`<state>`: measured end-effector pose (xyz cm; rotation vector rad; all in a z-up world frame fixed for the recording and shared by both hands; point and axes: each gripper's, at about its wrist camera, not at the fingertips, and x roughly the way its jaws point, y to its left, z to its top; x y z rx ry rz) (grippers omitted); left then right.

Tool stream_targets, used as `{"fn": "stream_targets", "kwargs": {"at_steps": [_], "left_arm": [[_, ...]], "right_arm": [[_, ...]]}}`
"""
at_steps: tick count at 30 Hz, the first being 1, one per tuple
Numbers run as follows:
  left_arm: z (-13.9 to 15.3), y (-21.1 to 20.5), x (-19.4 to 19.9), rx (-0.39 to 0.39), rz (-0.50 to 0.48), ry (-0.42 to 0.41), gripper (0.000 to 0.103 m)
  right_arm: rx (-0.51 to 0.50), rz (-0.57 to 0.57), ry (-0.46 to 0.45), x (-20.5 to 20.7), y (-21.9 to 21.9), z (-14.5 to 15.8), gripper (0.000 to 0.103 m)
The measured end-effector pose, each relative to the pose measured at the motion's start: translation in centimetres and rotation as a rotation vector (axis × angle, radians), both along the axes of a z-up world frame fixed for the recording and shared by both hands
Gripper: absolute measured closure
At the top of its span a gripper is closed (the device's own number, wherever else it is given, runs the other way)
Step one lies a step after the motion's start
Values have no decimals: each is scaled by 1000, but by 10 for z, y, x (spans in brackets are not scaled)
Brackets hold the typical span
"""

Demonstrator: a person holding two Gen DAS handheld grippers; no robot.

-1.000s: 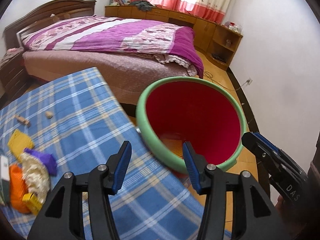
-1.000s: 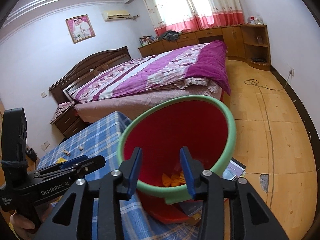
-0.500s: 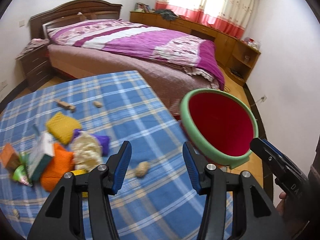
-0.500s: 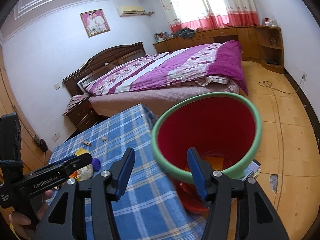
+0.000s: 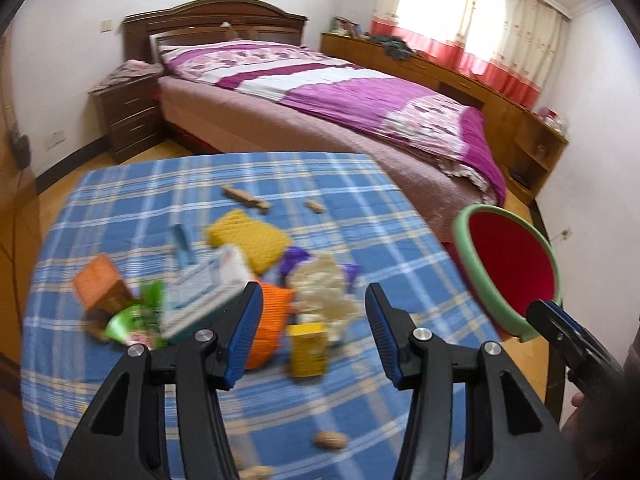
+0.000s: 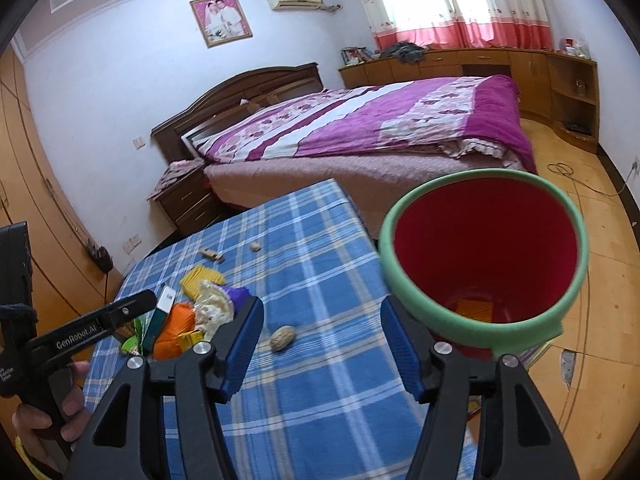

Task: Collect trash
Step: 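Move both tools back over the table, then grasp the orange box with the left tool while the right tool grasps a peanut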

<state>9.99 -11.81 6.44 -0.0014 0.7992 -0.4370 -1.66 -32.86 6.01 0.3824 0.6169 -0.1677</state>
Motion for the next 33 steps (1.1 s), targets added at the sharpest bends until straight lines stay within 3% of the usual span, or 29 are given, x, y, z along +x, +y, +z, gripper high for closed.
{"fn": "stream_targets", "kwargs": {"at_steps": [11, 19, 25, 33], "left_arm": [[-17, 79, 32, 42, 160, 5, 49], [-37, 120, 66, 98, 242, 47, 38], [-50, 128, 82, 153, 265, 40, 31], [-67, 137, 101, 181, 297, 63, 30]], "right_arm": [[-17, 58, 53, 29, 36, -13, 36], [-15, 74, 109, 42, 51, -27, 36], [-17, 63, 141, 49, 52, -35, 36], [-26, 53, 174, 57, 54, -42, 36]]}}
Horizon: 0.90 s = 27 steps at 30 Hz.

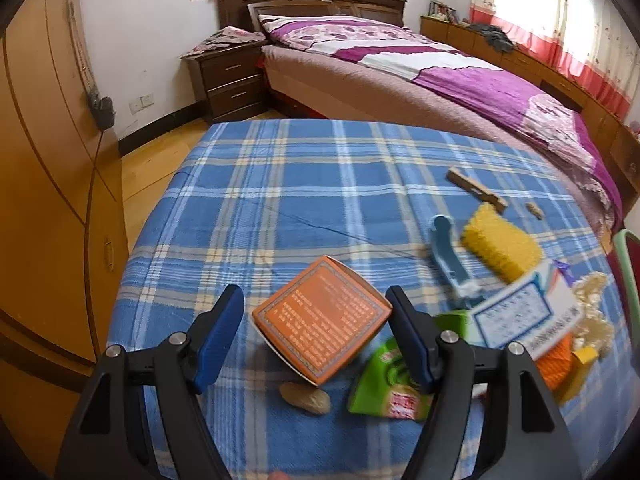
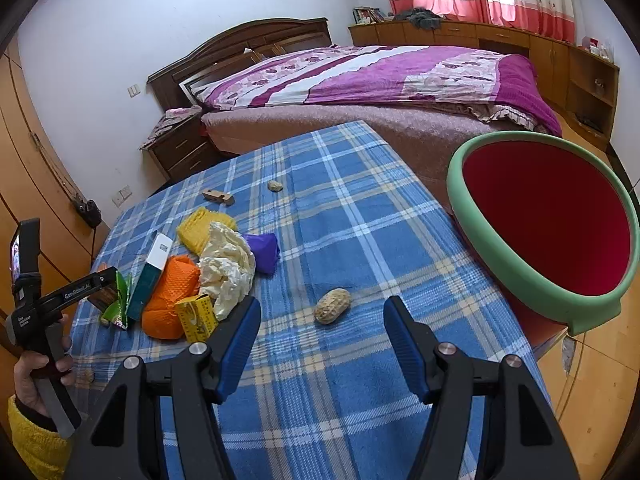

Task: Collect trash
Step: 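Grasp the orange box with the left tool while the right tool grasps a peanut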

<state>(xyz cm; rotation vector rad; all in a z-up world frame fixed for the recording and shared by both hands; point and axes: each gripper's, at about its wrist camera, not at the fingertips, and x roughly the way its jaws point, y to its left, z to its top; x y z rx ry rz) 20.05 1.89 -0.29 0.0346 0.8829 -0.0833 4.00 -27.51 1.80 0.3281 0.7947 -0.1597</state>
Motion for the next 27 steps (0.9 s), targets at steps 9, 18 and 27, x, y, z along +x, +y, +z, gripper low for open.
{"fn": "stream_targets", "kwargs": {"at_steps": [9, 18, 27], "left_arm": [[-9, 6, 4, -54, 12, 18, 37], [6, 5, -6, -95, -10, -18, 38], [30, -12, -35, -112, -45, -52, 38]], "right_arm": [[4, -2, 27, 6, -1, -8, 36], [11, -9, 33, 5, -5, -12, 36], [15, 20, 44, 11, -4, -19, 37]]}}
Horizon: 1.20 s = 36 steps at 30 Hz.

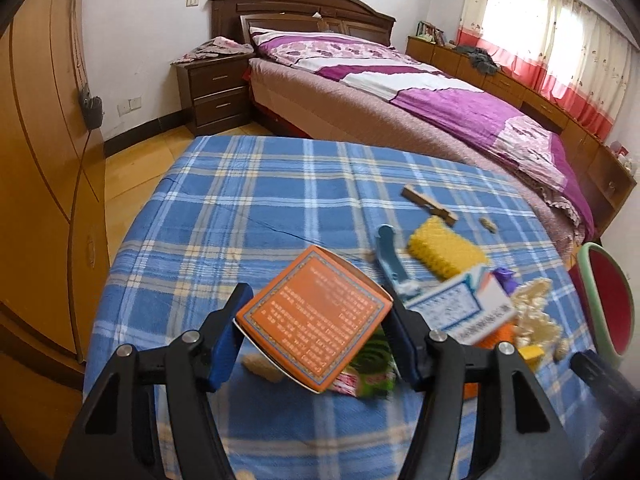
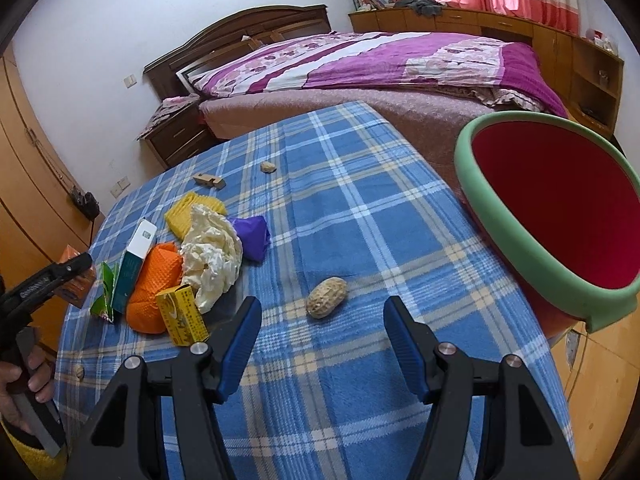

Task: Collect trash
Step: 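Grasp the orange box with the left tool while the right tool grasps a peanut, then carry the box and peanut over the red bucket and open both tools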

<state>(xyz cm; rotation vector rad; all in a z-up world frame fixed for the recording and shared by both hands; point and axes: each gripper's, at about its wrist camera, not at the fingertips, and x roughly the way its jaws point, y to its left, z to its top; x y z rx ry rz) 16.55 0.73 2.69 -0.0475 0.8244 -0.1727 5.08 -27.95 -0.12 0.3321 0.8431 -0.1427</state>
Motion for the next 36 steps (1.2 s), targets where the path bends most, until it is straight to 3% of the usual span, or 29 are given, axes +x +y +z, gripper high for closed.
{"fn": "stream_targets", "kwargs": {"at_steps": [13, 17, 18, 36], "left_arm": [[8, -32, -30, -35, -68, 14, 38], [10, -46, -37, -29, -100, 15, 38], [10, -49, -39, -28, -106, 15, 38], [21, -99, -73, 11, -198, 8, 38]], "right_arm": [[-42, 18, 21, 12, 5, -14, 77], [-37, 17, 16, 8, 2, -14, 77], [-37, 21, 15, 6, 1, -14, 83], [-13, 11, -92, -44, -13, 25, 84]]}}
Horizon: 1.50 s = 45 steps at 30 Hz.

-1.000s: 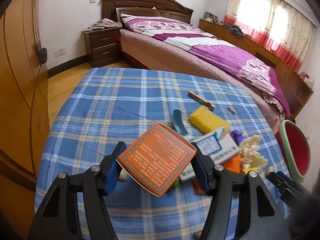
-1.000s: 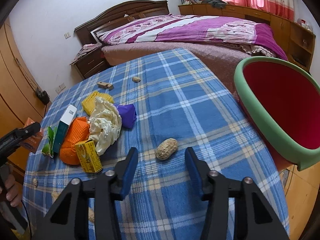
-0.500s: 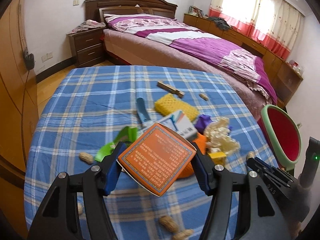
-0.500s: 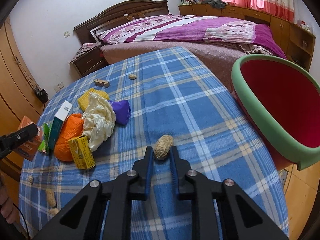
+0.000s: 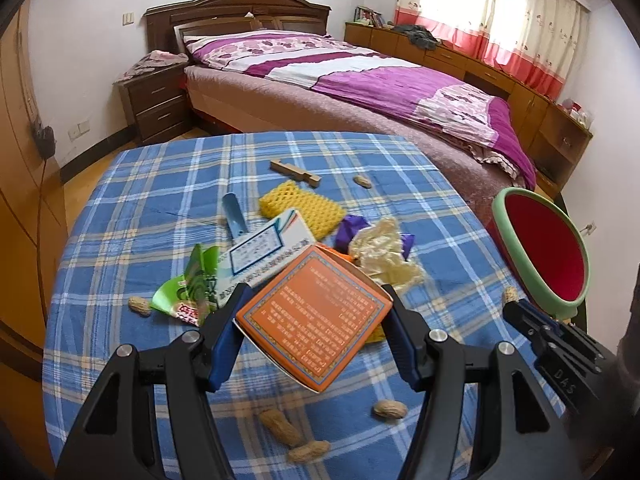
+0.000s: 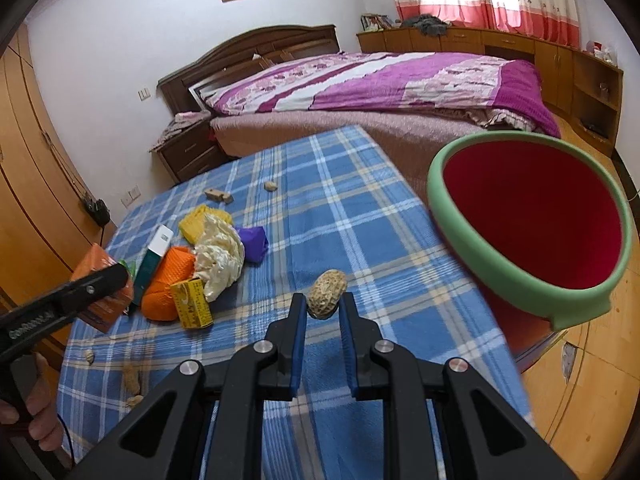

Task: Collect trash
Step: 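Carry the box and peanut over the red bucket and open both tools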

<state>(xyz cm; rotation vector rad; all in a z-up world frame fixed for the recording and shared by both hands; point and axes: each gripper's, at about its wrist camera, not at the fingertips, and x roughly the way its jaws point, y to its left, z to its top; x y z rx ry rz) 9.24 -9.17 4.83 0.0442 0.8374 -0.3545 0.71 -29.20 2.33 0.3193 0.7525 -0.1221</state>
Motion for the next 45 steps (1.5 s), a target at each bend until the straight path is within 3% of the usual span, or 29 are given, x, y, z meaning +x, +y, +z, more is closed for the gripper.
{"fn": "stream_targets", "kwargs": {"at_steps": [22, 36, 45], "left_arm": [[19, -70, -17, 15, -117, -30, 38], [25, -148, -18, 18, -254, -36, 38], [19, -203, -19, 40, -355, -11, 38]], "right_arm": [[-49, -108, -108, -45, -62, 47, 84], [-87, -237, -102, -59, -125, 47, 84], [-64, -311, -50, -56, -169, 29, 84]]}}
